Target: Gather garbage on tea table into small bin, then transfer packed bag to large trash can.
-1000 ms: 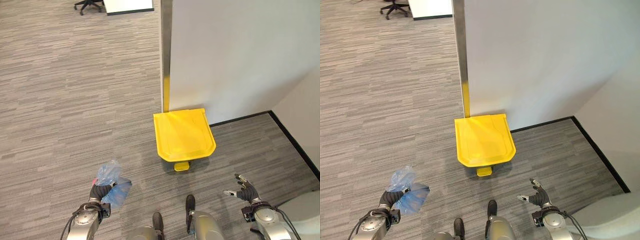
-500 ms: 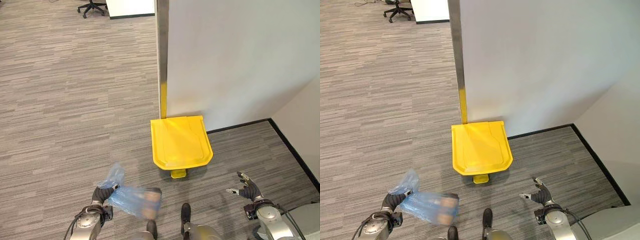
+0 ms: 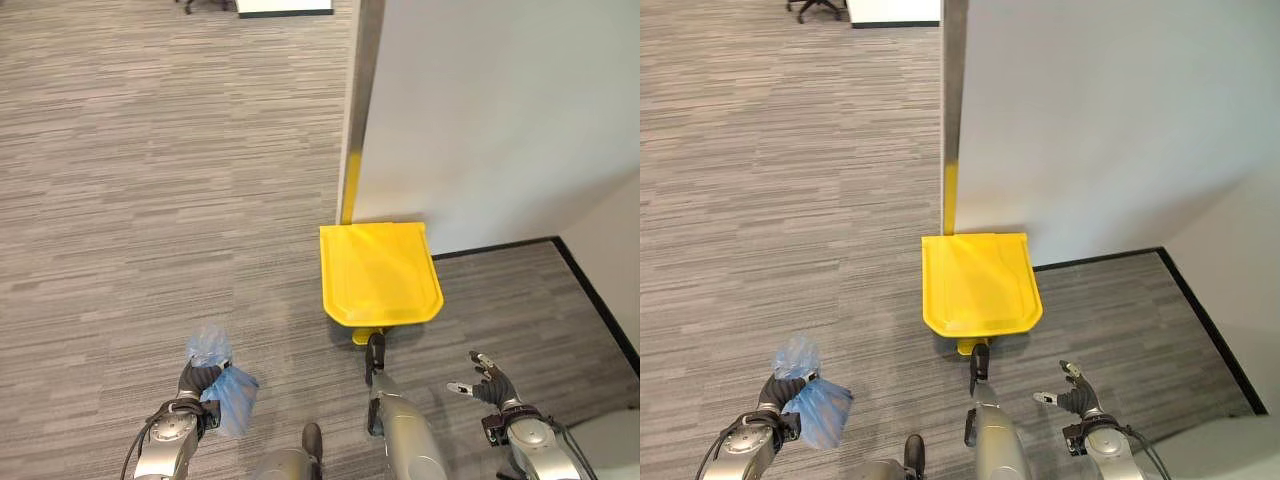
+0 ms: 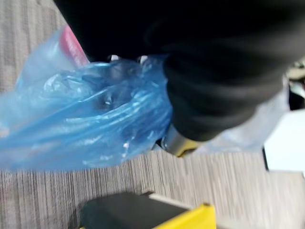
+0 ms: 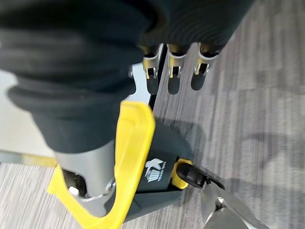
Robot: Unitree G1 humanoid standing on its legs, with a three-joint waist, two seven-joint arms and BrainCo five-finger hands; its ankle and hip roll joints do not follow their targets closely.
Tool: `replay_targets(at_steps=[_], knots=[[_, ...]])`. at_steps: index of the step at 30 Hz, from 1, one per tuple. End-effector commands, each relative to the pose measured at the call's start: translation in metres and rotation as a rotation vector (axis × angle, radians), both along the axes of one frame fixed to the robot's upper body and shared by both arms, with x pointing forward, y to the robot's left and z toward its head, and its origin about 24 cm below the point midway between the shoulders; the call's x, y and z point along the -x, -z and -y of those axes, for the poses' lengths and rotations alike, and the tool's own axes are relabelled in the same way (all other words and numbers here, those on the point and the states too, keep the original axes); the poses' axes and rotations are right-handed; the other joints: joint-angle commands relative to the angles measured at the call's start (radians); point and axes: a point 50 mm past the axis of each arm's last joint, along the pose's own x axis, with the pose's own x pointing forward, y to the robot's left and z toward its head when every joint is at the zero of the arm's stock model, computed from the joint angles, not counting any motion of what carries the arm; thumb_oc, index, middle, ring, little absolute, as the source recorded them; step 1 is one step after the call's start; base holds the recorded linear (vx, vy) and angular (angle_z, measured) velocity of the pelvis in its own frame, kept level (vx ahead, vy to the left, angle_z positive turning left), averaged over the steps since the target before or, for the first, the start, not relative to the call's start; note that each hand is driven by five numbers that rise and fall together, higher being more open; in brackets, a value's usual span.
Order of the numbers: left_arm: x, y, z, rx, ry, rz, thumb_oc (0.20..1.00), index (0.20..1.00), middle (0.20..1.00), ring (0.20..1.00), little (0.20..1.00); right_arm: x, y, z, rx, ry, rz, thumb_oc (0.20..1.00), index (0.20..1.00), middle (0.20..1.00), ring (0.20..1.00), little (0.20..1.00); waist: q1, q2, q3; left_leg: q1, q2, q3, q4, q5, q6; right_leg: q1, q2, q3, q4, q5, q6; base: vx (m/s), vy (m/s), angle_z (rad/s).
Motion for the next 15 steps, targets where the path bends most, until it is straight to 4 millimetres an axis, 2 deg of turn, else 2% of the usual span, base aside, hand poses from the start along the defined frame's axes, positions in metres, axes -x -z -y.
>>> replay_targets(at_steps=[1,2,3,6,9,15], knots=[[-0.015,-0.027,-0.009,-0.047,0.039,0.140,0.200,0.200,0.200,0.200,0.200,-0.021,-0.024,0.013,0.011,0.047,0.140,1.000,1.000,1.000,1.000,1.000,-0.043,0.002,-0.022,0.154,-0.022,-0.008,0.032,-0.185,-0.067,0.033,0.028,-0.005,-0.037,0.100,0.012,0.12,-0.061,1.00],[-0.016,-0.028,-0.008,-0.039,0.034,0.147,0.200,0.200,0.200,0.200,0.200,-0.019,-0.024,0.017,0.005,0.081,0.147,1.000,1.000,1.000,1.000,1.000,-0.053,0.004,-0.022,0.159,-0.007,-0.013,0.044,-0.190,-0.080,0.013,0.025,0.001,0.001,0.115,0.006,0.32,-0.228,0.54],[-0.016,-0.024,-0.004,-0.019,0.036,0.136,0.200,0.200,0.200,0.200,0.200,-0.015,-0.025,0.027,-0.020,0.160,0.168,1.000,1.000,1.000,1.000,1.000,-0.083,0.022,-0.034,0.162,0.050,-0.013,0.042,-0.196,-0.095,-0.012,0.040,-0.024,0.076,0.092,-0.007,0.33,-0.248,0.23],[-0.020,-0.026,-0.004,-0.011,0.021,0.156,0.200,0.200,0.200,0.200,0.200,-0.017,-0.030,0.033,-0.042,0.221,0.211,1.000,1.000,1.000,1.000,1.000,-0.098,0.037,-0.040,0.161,0.071,-0.007,0.000,-0.182,-0.099,-0.044,0.058,-0.026,0.079,0.087,-0.011,0.09,-0.082,0.27],[-0.023,-0.028,-0.004,0.000,0.011,0.173,0.200,0.200,0.200,0.200,0.200,-0.021,-0.032,0.035,-0.065,0.240,0.231,1.000,1.000,1.000,1.000,1.000,-0.100,0.046,-0.049,0.159,0.075,0.014,-0.038,-0.167,-0.098,-0.064,0.074,-0.024,0.061,0.097,-0.006,-0.01,0.012,-0.23],[-0.022,-0.027,0.003,-0.001,0.072,0.169,0.200,0.200,0.200,0.200,0.200,-0.038,-0.028,0.008,-0.070,0.068,0.183,1.000,1.000,1.000,1.000,1.000,-0.071,0.050,-0.063,0.183,0.051,0.028,-0.096,-0.168,-0.081,-0.059,0.080,-0.011,0.020,0.130,0.010,0.00,0.021,-0.25]])
